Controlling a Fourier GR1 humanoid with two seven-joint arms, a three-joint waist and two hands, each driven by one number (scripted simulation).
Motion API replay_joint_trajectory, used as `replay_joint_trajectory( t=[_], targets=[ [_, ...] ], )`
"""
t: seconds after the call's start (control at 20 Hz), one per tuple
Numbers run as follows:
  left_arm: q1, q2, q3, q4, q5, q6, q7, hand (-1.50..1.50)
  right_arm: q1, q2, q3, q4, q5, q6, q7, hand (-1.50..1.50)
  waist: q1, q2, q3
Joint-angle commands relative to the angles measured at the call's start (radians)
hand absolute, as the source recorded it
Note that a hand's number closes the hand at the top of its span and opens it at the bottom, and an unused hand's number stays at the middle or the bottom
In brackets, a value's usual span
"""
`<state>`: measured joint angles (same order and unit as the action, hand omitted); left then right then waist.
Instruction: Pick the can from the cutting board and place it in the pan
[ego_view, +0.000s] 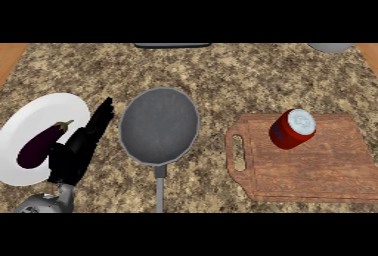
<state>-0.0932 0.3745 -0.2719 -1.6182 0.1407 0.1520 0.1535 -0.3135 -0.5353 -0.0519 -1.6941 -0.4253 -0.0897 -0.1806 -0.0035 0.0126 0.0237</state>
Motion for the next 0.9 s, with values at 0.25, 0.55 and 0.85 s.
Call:
replay_joint_trajectory(
  t=[0.25, 0.55, 0.85],
  targets=[
    [-0.003, 0.139, 0.202, 0.220, -0.070, 0.101, 0.088, 0.00, -0.119, 0.031, 0.111, 0.050, -0.141, 0.133, 0.204, -1.50, 0.038, 0.000, -0.025],
    [0.038, 0.122, 0.198, 0.211, -0.045, 0.100, 0.110, 0.00, 0.118, 0.146, -0.096, 0.121, 0.034, -0.295, 0.080, 1.50, -0.035, -0.012, -0.021],
    [-0.062, 0.098, 0.251, 0.391, -0.073, 0.058, 0.052, 0.00, 0.212, 0.076, -0.008, -0.072, 0.161, -0.197, 0.089, -1.50, -0.008, -0.013, -0.024]
  ],
)
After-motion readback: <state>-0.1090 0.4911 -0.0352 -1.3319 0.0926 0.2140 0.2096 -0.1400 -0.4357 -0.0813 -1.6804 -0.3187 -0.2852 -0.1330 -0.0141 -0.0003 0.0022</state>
